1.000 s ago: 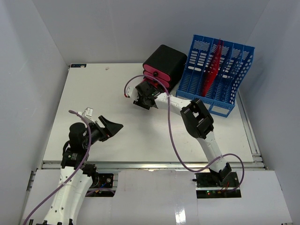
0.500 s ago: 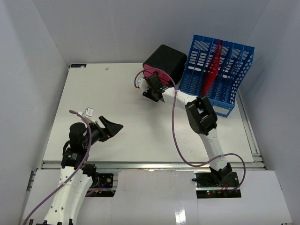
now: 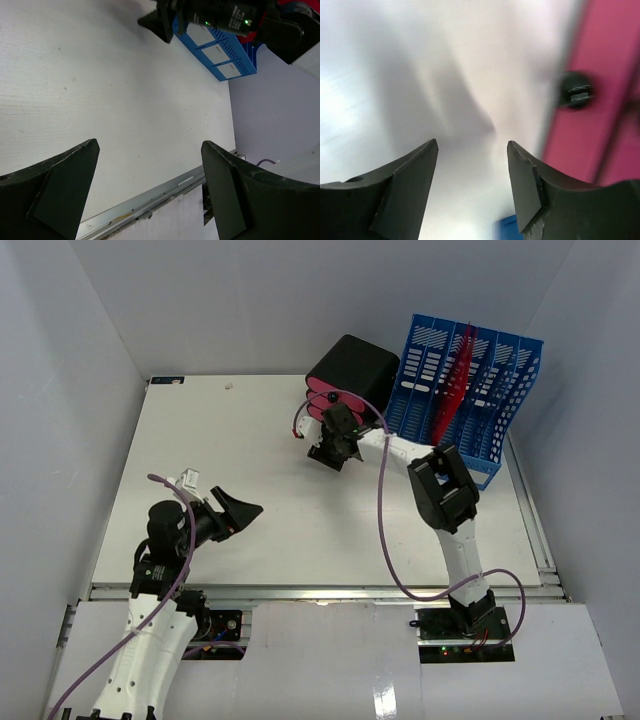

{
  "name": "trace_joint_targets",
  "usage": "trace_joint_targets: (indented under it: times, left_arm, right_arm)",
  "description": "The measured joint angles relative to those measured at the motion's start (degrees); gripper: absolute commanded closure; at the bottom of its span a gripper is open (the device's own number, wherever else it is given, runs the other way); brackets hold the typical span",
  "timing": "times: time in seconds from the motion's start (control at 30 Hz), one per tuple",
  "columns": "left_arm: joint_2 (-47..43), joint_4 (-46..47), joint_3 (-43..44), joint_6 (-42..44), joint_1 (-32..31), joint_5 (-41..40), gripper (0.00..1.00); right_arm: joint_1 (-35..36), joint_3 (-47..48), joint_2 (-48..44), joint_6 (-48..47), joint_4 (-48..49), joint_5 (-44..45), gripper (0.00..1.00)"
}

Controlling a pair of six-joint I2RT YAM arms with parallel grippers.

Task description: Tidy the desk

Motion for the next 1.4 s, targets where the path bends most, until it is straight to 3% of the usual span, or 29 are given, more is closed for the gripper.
trace_joint_targets:
  times: [0.17,0.3,0.43,0.67,1.0,1.4]
  left_arm:
    - [0.44,0.13,2.48,2.17,0.0,0.42,0.04]
    - [1.77,1.33,4.89,4.28,0.0,2.09,0.02]
    - [2.49,3.78,6.51,5.72,0.0,4.76,0.02]
    - [2.48,6.85,9.91,8.08,0.0,6.03,0.02]
    - [0.34,8.32,13.52,9.04,0.0,7.56,0.02]
    - [-5.09,4.82,13.6,9.78,0.0,7.47,0.02]
  right_arm:
    - [0.14,-10.92,-17.04,3.39,-6.1,-16.65,0.1]
    - [-0.88,-16.25,-34.39,7.16,-6.81,-24.45,0.1]
    - [-7.66,-20.79,-51.69,11.69,-6.32,-27.81,0.1]
    - [-22.9,-31.66,-69.68,19.96,-6.25,-25.7,0.1]
    - [-25.55,-44.26,-79.92,29.73,-8.9,-16.69,0.1]
    - [-25.55,-51.75,-86.1,31.04,-7.99,-15.2,0.1]
